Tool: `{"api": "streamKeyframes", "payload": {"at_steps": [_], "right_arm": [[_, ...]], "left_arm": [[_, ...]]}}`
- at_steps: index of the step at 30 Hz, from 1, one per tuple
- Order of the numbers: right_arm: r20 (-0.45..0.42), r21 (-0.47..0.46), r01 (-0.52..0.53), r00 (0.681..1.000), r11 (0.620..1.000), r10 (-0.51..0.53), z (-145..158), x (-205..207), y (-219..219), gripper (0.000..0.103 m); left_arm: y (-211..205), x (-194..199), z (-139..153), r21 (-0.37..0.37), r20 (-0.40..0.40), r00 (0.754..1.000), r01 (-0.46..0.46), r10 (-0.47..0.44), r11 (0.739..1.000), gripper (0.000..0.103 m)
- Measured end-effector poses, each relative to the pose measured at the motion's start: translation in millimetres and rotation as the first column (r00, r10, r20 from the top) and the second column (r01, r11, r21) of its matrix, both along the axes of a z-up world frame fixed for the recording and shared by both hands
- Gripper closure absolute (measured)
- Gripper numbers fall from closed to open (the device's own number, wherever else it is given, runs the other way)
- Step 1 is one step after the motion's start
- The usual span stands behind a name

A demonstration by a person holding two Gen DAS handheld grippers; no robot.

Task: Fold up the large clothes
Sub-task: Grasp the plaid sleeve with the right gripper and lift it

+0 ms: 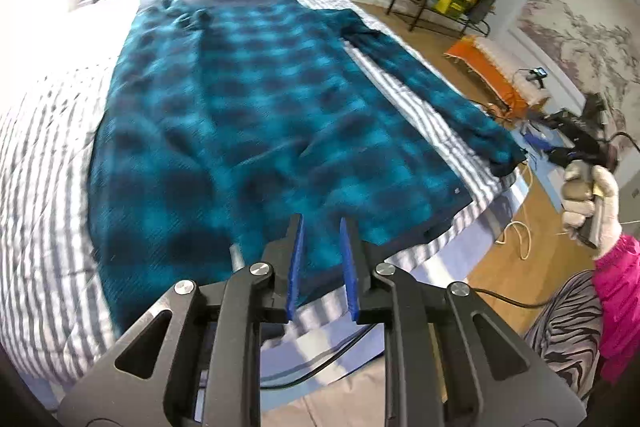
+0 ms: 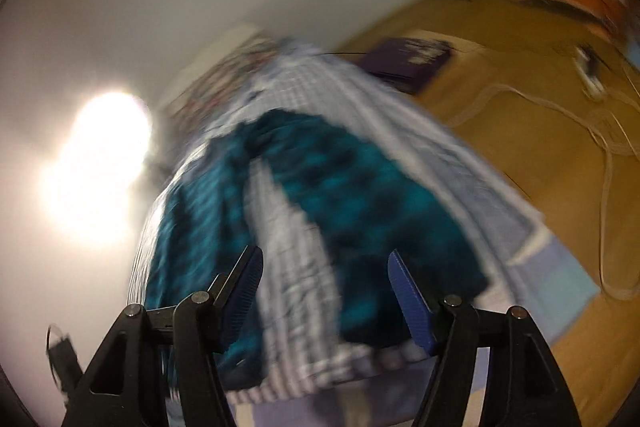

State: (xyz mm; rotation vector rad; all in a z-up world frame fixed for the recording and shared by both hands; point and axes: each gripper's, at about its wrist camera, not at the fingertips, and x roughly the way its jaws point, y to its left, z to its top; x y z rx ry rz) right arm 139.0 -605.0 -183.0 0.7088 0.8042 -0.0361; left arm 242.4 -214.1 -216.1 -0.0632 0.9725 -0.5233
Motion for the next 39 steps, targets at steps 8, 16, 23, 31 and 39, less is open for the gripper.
{"api": "streamKeyframes", "payload": {"at_steps": [8, 16, 23, 31, 39], "right_arm": [[-0.127, -0.003, 0.165, 0.978, 0.986, -0.164, -30.6, 5.5, -46.1, 0.035], [-0.152, 0.097, 0.126, 0.982, 0.987, -0.111, -46.7, 11.5, -53.7, 0.055], [-0.064, 0.095, 0.026, 0.998, 0.995, -0.02, -19.4, 1.4, -31.7, 0.099], [0.087, 0.032, -0.086, 0.993, 0.996, 0.083, 26.4, -13.5, 6.0, 0.101], [0.058, -0.007, -0.084, 0.995, 0.996, 0.084, 20.4, -14.7, 8.0, 0.097]], "left_arm": [[-19.5, 11.0, -22.0, -0.03, -0.054, 0.997, 0.044, -0.045, 0.999, 0.086], [-30.6, 8.3, -22.1, -0.039, -0.056, 0.996, 0.067, -0.069, 0.997, 0.086], [-38.4, 8.4, -21.7, -0.042, -0.054, 0.995, 0.08, -0.083, 0.996, 0.086], [-39.6, 8.1, -19.0, -0.049, -0.05, 0.995, 0.084, -0.086, 0.995, 0.086], [-61.1, 6.2, -13.2, -0.046, -0.033, 0.993, 0.113, -0.115, 0.992, 0.086]]}}
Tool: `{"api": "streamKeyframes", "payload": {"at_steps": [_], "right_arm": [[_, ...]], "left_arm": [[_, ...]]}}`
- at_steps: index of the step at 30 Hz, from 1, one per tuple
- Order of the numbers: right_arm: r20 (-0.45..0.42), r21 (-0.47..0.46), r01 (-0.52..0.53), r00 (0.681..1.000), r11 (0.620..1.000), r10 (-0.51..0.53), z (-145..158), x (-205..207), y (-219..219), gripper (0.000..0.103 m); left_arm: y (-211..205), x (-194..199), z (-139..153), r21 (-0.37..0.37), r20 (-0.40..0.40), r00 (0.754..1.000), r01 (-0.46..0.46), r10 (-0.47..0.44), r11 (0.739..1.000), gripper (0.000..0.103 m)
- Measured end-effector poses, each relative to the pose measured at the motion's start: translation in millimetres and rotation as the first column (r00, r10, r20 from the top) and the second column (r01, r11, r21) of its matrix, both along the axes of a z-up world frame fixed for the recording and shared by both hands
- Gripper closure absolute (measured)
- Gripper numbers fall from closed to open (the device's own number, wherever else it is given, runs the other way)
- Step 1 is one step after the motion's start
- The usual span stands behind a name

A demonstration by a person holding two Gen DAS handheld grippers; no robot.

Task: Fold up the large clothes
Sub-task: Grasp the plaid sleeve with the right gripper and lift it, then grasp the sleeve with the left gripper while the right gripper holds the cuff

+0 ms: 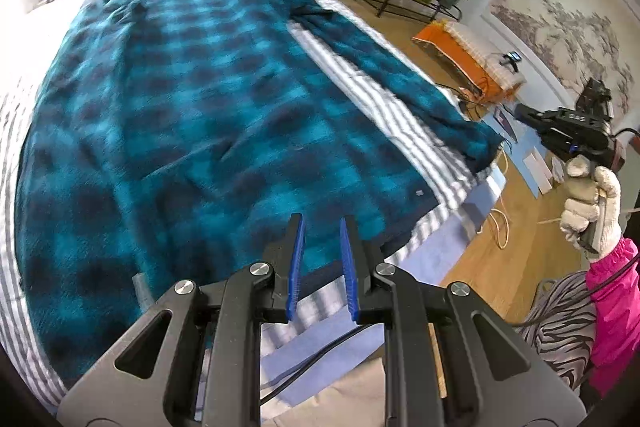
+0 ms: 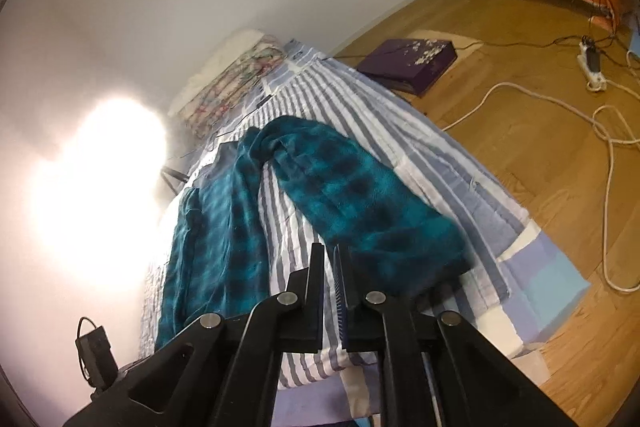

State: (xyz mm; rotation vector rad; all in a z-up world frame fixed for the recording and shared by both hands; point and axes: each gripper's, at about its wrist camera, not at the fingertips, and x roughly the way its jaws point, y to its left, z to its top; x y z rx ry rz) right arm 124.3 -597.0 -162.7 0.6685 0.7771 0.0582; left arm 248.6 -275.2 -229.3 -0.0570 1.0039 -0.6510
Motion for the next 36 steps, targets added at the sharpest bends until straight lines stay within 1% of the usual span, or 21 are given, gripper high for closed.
{"api": "streamKeyframes", "payload": {"at_steps": [1, 4, 8, 9, 10, 13, 15, 18, 20, 21, 22, 24, 25, 26, 27, 28, 29, 30, 31, 33, 36], "right_arm": [[-0.008, -0.001, 0.003, 1.0, 1.0, -0.003, -2.0, -1.0, -1.3, 0.096], [-0.006, -0.005, 0.014, 1.0, 1.0, -0.014, -2.7, -13.3, -0.8, 0.075], [0.047, 0.032, -0.039, 0.998, 0.999, 0.037, 13.8, -39.9, 4.1, 0.074], [0.064, 0.012, -0.059, 0.996, 0.998, 0.058, 23.1, -47.1, 7.6, 0.074], [0.088, -0.039, -0.078, 0.993, 0.996, 0.081, 39.3, -57.8, 12.8, 0.072], [0.163, -0.122, -0.114, 0.978, 0.986, 0.133, 85.9, -79.0, 17.5, 0.07], [0.205, -0.164, -0.115, 0.968, 0.98, 0.148, 114.4, -88.2, 18.1, 0.069], [0.256, -0.229, -0.112, 0.951, 0.967, 0.171, 161.5, -95.5, 21.1, 0.068], [0.299, -0.273, -0.115, 0.933, 0.955, 0.198, 196.7, -97.5, 25.0, 0.068], [0.322, -0.303, -0.105, 0.924, 0.947, 0.206, 215.8, -98.6, 27.6, 0.068], [0.34, -0.33, -0.093, 0.917, 0.939, 0.21, 231.1, -97.9, 30.3, 0.068], [0.374, -0.377, -0.072, 0.901, 0.924, 0.222, 258.5, -98.6, 34.1, 0.068], [0.39, -0.411, -0.066, 0.889, 0.909, 0.24, 274.0, -96.9, 38.3, 0.067], [0.391, -0.436, -0.067, 0.884, 0.897, 0.256, 282.0, -95.6, 41.3, 0.061], [0.382, -0.458, -0.074, 0.883, 0.886, 0.272, 285.4, -92.8, 44.3, 0.054], [0.362, -0.485, -0.086, 0.886, 0.87, 0.29, 285.1, -87.4, 47.7, 0.04], [0.352, -0.497, -0.083, 0.89, 0.864, 0.288, 280.5, -84.3, 48.7, 0.032], [0.348, -0.503, -0.067, 0.897, 0.862, 0.273, 272.5, -80.3, 49.2, 0.031], [0.343, -0.506, -0.036, 0.908, 0.862, 0.239, 257.3, -77.7, 47.7, 0.031], [0.338, -0.496, -0.008, 0.919, 0.868, 0.202, 233.4, -73.5, 45.3, 0.031], [0.296, -0.431, 0.026, 0.948, 0.902, 0.114, 183.5, -63.4, 32.1, 0.031]], "left_arm": [[-10.9, -0.7, 4.2, -0.002, 0.013, 1.0, 0.017, -0.017, 1.0, 0.086], [-38.1, -0.4, 12.5, -0.017, 0.027, 0.998, 0.061, -0.061, 0.998, 0.086], [-75.8, 2.0, 36.7, -0.026, 0.04, 0.992, 0.119, -0.118, 0.993, 0.086], [-80.0, 2.1, 46.3, -0.037, 0.041, 0.991, 0.127, -0.126, 0.991, 0.086], [-83.2, 1.5, 59.8, -0.056, 0.041, 0.99, 0.14, -0.138, 0.989, 0.086], [-90.0, -10.4, 113.5, -0.077, 0.068, 0.98, 0.19, -0.185, 0.979, 0.086], [-88.8, -23.1, 163.9, -0.069, 0.124, 0.969, 0.224, -0.214, 0.972, 0.086], [-79.8, -34.4, 232.3, -0.077, 0.186, 0.957, 0.239, -0.221, 0.968, 0.086], [-70.7, -41.3, 278.6, -0.083, 0.233, 0.95, 0.233, -0.208, 0.969, 0.079], [-69.5, -42.2, 294.8, -0.086, 0.251, 0.945, 0.236, -0.208, 0.968, 0.076], [-64.1, -46.9, 321.5, -0.09, 0.288, 0.937, 0.231, -0.196, 0.969, 0.075], [-55.9, -52.7, 352.6, -0.112, 0.328, 0.928, 0.226, -0.179, 0.968, 0.075], [-51.2, -55.0, 365.5, -0.132, 0.341, 0.924, 0.229, -0.172, 0.964, 0.073], [-43.6, -56.8, 375.0, -0.171, 0.339, 0.927, 0.23, -0.161, 0.958, 0.066], [-40.3, -56.3, 376.7, -0.191, 0.335, 0.93, 0.227, -0.154, 0.955, 0.064], [-35.7, -57.2, 373.0, -0.203, 0.337, 0.931, 0.213, -0.136, 0.956, 0.063], [-35.4, -58.8, 366.7, -0.186, 0.346, 0.93, 0.199, -0.126, 0.962, 0.063], [-36.6, -59.3, 356.3, -0.159, 0.356, 0.927, 0.186, -0.12, 0.97, 0.063], [-40.9, -58.4, 336.9, -0.125, 0.357, 0.926, 0.179, -0.124, 0.976, 0.063], [-49.4, -53.3, 303.2, -0.114, 0.324, 0.936, 0.18, -0.135, 0.977, 0.063], [-69.8, -35.0, 234.0, -0.132, 0.213, 0.969, 0.157, -0.127, 0.979, 0.063]]}}
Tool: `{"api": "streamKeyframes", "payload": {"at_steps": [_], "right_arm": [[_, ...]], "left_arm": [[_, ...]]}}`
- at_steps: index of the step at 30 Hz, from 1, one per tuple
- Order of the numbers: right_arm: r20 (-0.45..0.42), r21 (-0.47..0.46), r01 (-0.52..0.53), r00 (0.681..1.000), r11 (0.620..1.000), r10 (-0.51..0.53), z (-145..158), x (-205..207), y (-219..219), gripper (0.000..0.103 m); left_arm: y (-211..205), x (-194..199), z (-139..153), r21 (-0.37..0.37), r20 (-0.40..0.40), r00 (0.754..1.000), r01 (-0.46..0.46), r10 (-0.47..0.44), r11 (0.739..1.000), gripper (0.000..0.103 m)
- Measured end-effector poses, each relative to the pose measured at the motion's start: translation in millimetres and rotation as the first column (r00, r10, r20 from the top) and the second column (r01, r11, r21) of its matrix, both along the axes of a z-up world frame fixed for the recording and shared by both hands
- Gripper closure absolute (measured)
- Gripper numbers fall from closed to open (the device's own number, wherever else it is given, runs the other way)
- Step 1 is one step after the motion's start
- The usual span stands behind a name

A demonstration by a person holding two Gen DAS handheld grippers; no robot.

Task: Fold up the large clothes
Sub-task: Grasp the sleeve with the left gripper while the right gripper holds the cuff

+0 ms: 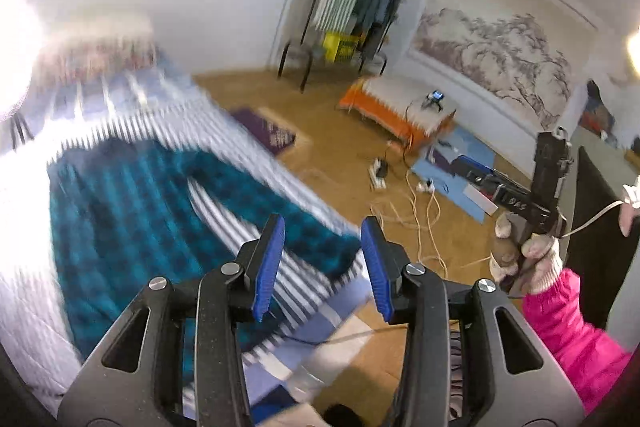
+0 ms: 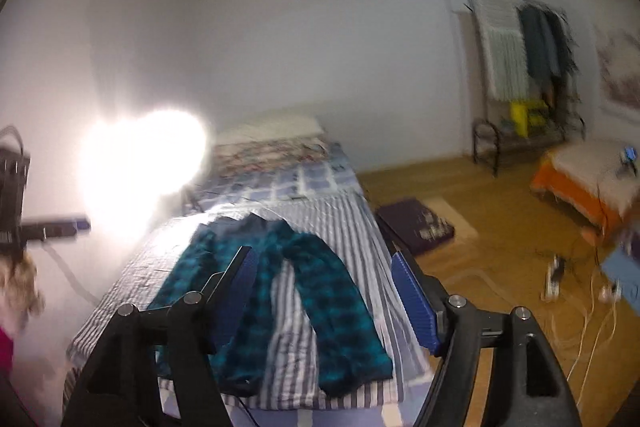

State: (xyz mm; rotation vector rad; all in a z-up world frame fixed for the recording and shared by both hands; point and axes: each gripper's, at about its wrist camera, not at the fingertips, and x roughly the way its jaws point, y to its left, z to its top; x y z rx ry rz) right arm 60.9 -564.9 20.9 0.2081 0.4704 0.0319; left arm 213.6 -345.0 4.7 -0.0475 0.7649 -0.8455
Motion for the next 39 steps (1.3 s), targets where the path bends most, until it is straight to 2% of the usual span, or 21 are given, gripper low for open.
{"api": "streamKeyframes", "payload": {"at_steps": [2, 3, 5, 7, 11, 12, 17, 22, 24, 25, 26, 29, 33, 34, 36, 39], "right_arm": [[-0.049, 0.058, 0.044, 0.998, 0.997, -0.041, -28.5, 4.7, -13.4, 0.031], [-0.068, 0.076, 0.057, 0.996, 0.996, -0.051, -37.9, 6.9, -17.9, 0.031], [-0.133, 0.121, 0.082, 0.989, 0.989, -0.066, -62.0, 8.4, -34.8, 0.037], [-0.166, 0.171, 0.102, 0.983, 0.98, -0.074, -76.4, 1.3, -53.1, 0.042], [-0.208, 0.229, 0.14, 0.974, 0.963, -0.092, -100.9, -7.2, -79.8, 0.042], [-0.223, 0.237, 0.149, 0.97, 0.96, -0.096, -108.4, -7.3, -84.4, 0.042], [-0.311, 0.304, 0.165, 0.948, 0.938, -0.066, -157.3, 3.0, -103.2, 0.042], [-0.386, 0.353, 0.165, 0.922, 0.921, -0.017, -199.3, 16.5, -111.0, 0.044], [-0.396, 0.375, 0.166, 0.918, 0.912, -0.005, -211.2, 21.5, -111.7, 0.044], [-0.397, 0.384, 0.167, 0.918, 0.908, -0.001, -214.5, 23.3, -110.1, 0.044], [-0.399, 0.398, 0.166, 0.917, 0.902, 0.008, -219.8, 24.1, -109.2, 0.044], [-0.393, 0.429, 0.148, 0.919, 0.891, 0.037, -229.3, 26.9, -106.5, 0.044], [-0.357, 0.463, 0.092, 0.93, 0.881, 0.091, -231.5, 29.4, -95.1, 0.043], [-0.343, 0.474, 0.068, 0.933, 0.878, 0.113, -231.0, 30.2, -89.5, 0.04], [-0.331, 0.448, 0.029, 0.934, 0.893, 0.136, -229.1, 34.8, -73.8, 0.033], [-0.342, 0.42, -0.007, 0.925, 0.907, 0.166, -232.1, 47.7, -54.9, 0.032]], "left_arm": [[-26.3, 10.3, -49.6, 0.034, -0.032, 0.999, 0.006, -0.005, 0.999, 0.063], [-35.7, 12.2, -64.5, 0.042, -0.043, 0.999, 0.012, -0.01, 0.999, 0.063], [-68.9, 24.0, -107.3, 0.071, -0.089, 0.995, 0.047, -0.04, 0.996, 0.063], [-101.3, 31.7, -139.5, 0.117, -0.107, 0.992, 0.079, -0.067, 0.99, 0.063], [-162.9, 44.1, -189.2, 0.151, -0.185, 0.973, 0.165, -0.136, 0.975, 0.063], [-175.1, 43.1, -194.8, 0.159, -0.191, 0.97, 0.179, -0.148, 0.971, 0.063], [-241.8, 37.9, -233.1, 0.289, -0.162, 0.962, 0.261, -0.221, 0.921, 0.062], [-271.5, 23.2, -249.5, 0.389, -0.087, 0.959, 0.283, -0.271, 0.877, 0.056], [-274.7, 22.9, -252.4, 0.404, -0.068, 0.962, 0.269, -0.265, 0.874, 0.056], [-275.5, 23.9, -253.8, 0.411, -0.052, 0.965, 0.256, -0.258, 0.875, 0.059], [-272.9, 28.5, -254.4, 0.403, -0.049, 0.971, 0.233, -0.233, 0.885, 0.074], [-251.5, 43.7, -249.8, 0.286, -0.112, 0.976, 0.212, -0.187, 0.934, 0.097], [-217.5, 60.3, -241.6, 0.166, -0.165, 0.978, 0.157, -0.129, 0.974, 0.099], [-208.0, 64.7, -241.0, 0.145, -0.179, 0.978, 0.132, -0.105, 0.98, 0.1], [-198.5, 70.6, -240.8, 0.12, -0.196, 0.977, 0.113, -0.088, 0.986, 0.1], [-191.1, 72.1, -239.0, 0.114, -0.195, 0.978, 0.103, -0.079, 0.988, 0.1]]}}
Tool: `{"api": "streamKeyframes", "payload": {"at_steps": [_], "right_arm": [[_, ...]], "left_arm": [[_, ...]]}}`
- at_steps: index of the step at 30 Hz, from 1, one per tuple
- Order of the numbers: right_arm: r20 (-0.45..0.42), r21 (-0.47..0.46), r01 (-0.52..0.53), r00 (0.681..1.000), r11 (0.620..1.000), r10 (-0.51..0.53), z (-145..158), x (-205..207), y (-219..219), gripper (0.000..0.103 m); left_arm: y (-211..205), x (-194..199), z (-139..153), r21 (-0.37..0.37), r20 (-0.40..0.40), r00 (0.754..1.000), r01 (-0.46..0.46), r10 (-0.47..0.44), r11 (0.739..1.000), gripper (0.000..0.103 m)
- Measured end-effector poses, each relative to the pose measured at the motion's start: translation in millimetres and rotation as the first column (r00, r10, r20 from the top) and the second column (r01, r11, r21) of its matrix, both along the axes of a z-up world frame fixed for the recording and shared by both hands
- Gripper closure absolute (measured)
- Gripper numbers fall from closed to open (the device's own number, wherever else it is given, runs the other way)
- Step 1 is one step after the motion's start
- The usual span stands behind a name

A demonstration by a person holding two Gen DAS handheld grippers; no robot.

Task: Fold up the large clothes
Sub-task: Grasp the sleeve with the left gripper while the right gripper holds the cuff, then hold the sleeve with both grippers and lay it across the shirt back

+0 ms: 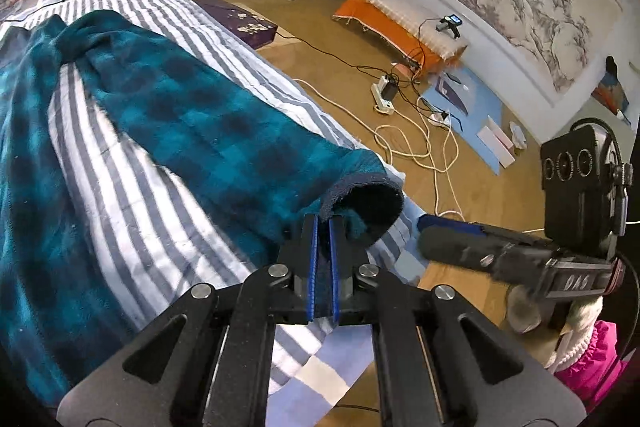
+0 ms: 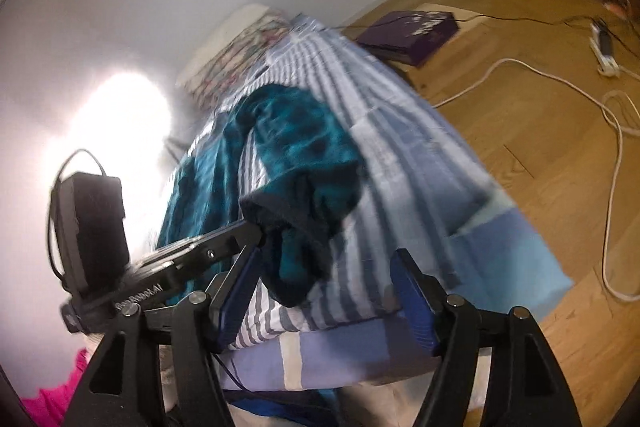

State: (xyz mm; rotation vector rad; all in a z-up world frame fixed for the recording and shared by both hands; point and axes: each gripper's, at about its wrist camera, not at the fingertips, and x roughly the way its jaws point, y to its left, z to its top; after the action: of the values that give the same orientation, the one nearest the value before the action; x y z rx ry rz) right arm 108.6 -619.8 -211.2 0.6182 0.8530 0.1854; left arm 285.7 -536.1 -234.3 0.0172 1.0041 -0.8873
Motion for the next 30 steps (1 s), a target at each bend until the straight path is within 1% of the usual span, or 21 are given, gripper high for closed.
{"api": "streamKeyframes", "payload": {"at_steps": [1, 2, 3, 4, 5, 6, 9, 11, 12, 14, 15, 17, 20, 22, 23, 24, 25, 26, 27, 28, 30], "right_arm": [[-0.006, -0.008, -0.014, 1.0, 1.0, 0.014, -2.2, 5.4, 7.3, 0.033], [-0.012, -0.02, -0.018, 1.0, 1.0, 0.017, -3.5, 9.5, 11.2, 0.042], [-0.024, -0.036, -0.025, 0.999, 0.999, 0.024, -5.7, 15.1, 15.5, 0.054], [-0.065, -0.052, -0.037, 0.997, 0.998, 0.033, -9.4, 22.4, 18.8, 0.089], [-0.084, -0.066, -0.028, 0.996, 0.997, 0.022, -9.9, 24.6, 18.8, 0.1], [-0.082, -0.078, -0.01, 0.997, 0.997, 0.003, -6.5, 23.0, 17.1, 0.101], [0.034, -0.061, 0.036, 0.999, 0.997, -0.034, 30.0, -0.7, 6.8, 0.102], [0.092, -0.074, 0.065, 0.994, 0.995, -0.058, 48.8, -16.4, 0.0, 0.102], [0.099, -0.085, 0.072, 0.993, 0.994, -0.063, 50.5, -18.1, -0.5, 0.102], [0.043, -0.13, 0.069, 0.997, 0.989, -0.064, 37.7, -15.4, 2.0, 0.102], [0.022, -0.131, 0.065, 0.998, 0.989, -0.062, 31.7, -14.0, 2.0, 0.102], [-0.019, -0.099, 0.065, 0.998, 0.993, -0.067, 17.0, -10.2, 0.6, 0.102], [-0.026, -0.054, 0.077, 0.997, 0.996, -0.079, 10.9, -11.3, -4.9, 0.102], [-0.023, -0.043, 0.081, 0.996, 0.996, -0.082, 15.2, -10.9, -5.2, 0.102], [-0.014, -0.04, 0.081, 0.997, 0.996, -0.081, 18.3, -11.8, -4.2, 0.102], [0.013, -0.024, 0.08, 0.997, 0.996, -0.08, 25.3, -15.7, -2.2, 0.102], [0.053, -0.026, 0.069, 0.996, 0.997, -0.067, 34.2, -19.2, 1.9, 0.102], [0.076, -0.08, 0.065, 0.995, 0.995, -0.059, 40.9, -19.3, 7.9, 0.102], [0.069, -0.132, 0.065, 0.996, 0.989, -0.056, 42.4, -16.1, 13.3, 0.102], [0.022, -0.178, 0.047, 0.999, 0.983, -0.044, 36.0, -8.5, 19.1, 0.102], [-0.039, -0.207, 0.037, 0.998, 0.978, -0.047, 26.2, -1.5, 24.0, 0.102]], "left_arm": [[1.2, -1.0, 1.4, -0.001, 0.003, 1.0, 0.004, -0.004, 1.0, 0.1], [3.4, -2.9, 4.7, -0.004, 0.014, 1.0, 0.009, -0.009, 1.0, 0.1], [4.5, -4.7, 7.5, -0.007, 0.021, 1.0, 0.01, -0.01, 1.0, 0.1], [8.2, -7.1, 12.7, -0.015, 0.032, 0.999, 0.011, -0.01, 1.0, 0.1], [12.0, -10.5, 17.6, -0.022, 0.042, 0.999, 0.008, -0.007, 1.0, 0.1], [15.1, -13.6, 21.6, -0.03, 0.046, 0.999, 0.008, -0.006, 1.0, 0.1], [31.5, -29.2, 33.1, -0.072, 0.064, 0.998, 0.013, -0.008, 0.997, 0.1], [36.5, -42.3, 29.1, -0.088, 0.055, 0.998, 0.022, -0.017, 0.996, 0.1], [34.7, -48.1, 22.9, -0.086, 0.044, 0.999, 0.034, -0.03, 0.996, 0.1], [21.6, -58.2, 2.9, -0.038, 0.037, 0.998, 0.06, -0.058, 0.997, 0.1], [16.3, -59.6, -6.8, -0.019, 0.025, 0.998, 0.062, -0.062, 0.998, 0.101], [9.4, -57.5, -26.4, 0.005, -0.016, 0.998, 0.058, -0.058, 0.998, 0.101], [9.3, -56.8, -37.0, 0.023, -0.032, 0.998, 0.063, -0.063, 0.998, 0.101], [13.6, -62.5, -31.8, 0.018, -0.022, 0.997, 0.071, -0.071, 0.997, 0.101], [21.9, -64.7, -20.4, -0.009, -0.016, 0.998, 0.061, -0.062, 0.998, 0.101], [27.9, -65.6, -13.4, -0.038, -0.01, 0.998, 0.056, -0.056, 0.998, 0.101], [35.6, -68.6, -1.1, -0.061, 0.026, 0.998, 0.05, -0.049, 0.997, 0.101], [38.7, -69.4, 2.8, -0.049, 0.057, 0.997, 0.054, -0.052, 0.997, 0.101], [38.7, -69.5, 0.6, -0.033, 0.065, 0.996, 0.056, -0.054, 0.998, 0.101], [38.2, -69.2, -5.2, -0.013, 0.05, 0.997, 0.06, -0.059, 0.998, 0.101], [36.5, -69.6, -23.4, 0.023, -0.002, 0.998, 0.066, -0.066, 0.998, 0.101]]}}
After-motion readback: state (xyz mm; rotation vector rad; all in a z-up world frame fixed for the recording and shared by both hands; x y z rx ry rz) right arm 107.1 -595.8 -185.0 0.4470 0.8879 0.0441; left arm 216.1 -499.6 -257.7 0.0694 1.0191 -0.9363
